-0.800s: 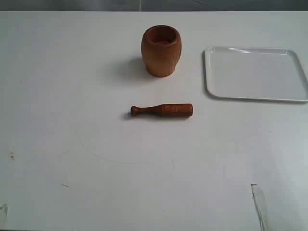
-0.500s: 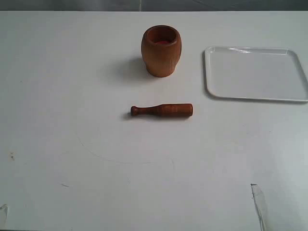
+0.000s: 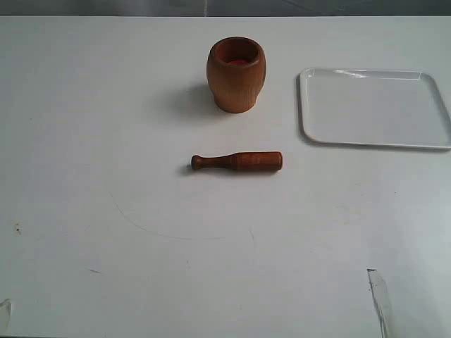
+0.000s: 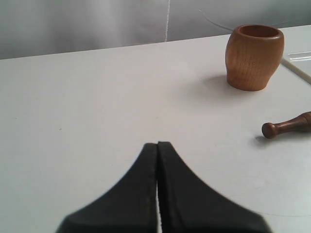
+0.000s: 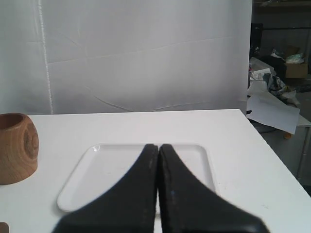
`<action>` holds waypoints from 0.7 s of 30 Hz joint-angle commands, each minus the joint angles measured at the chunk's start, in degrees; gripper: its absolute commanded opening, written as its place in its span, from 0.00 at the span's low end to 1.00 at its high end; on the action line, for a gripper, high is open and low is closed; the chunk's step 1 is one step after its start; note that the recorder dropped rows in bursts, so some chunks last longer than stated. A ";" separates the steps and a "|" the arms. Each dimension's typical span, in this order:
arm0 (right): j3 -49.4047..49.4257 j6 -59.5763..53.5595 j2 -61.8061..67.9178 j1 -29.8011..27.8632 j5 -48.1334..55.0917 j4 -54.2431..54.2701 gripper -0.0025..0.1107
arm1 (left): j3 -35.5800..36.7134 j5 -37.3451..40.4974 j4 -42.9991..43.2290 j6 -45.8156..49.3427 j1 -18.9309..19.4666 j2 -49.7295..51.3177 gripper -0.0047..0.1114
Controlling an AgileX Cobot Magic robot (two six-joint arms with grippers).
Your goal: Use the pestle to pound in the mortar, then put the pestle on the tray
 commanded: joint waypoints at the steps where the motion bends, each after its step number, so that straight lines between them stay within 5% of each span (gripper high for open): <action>1: 0.19 0.00 -0.09 -0.35 -0.08 0.10 0.02 | 0.03 -0.17 -0.42 -0.47 -0.44 -0.07 0.04; 10: 0.19 0.00 -0.09 -0.35 -4.81 0.95 0.02 | 0.03 -0.17 -0.42 -0.47 -0.44 -0.07 0.04; 21: 0.19 0.11 -0.09 -0.35 -13.86 14.70 0.02 | 0.03 -0.17 -0.42 -0.47 -0.44 -0.07 0.04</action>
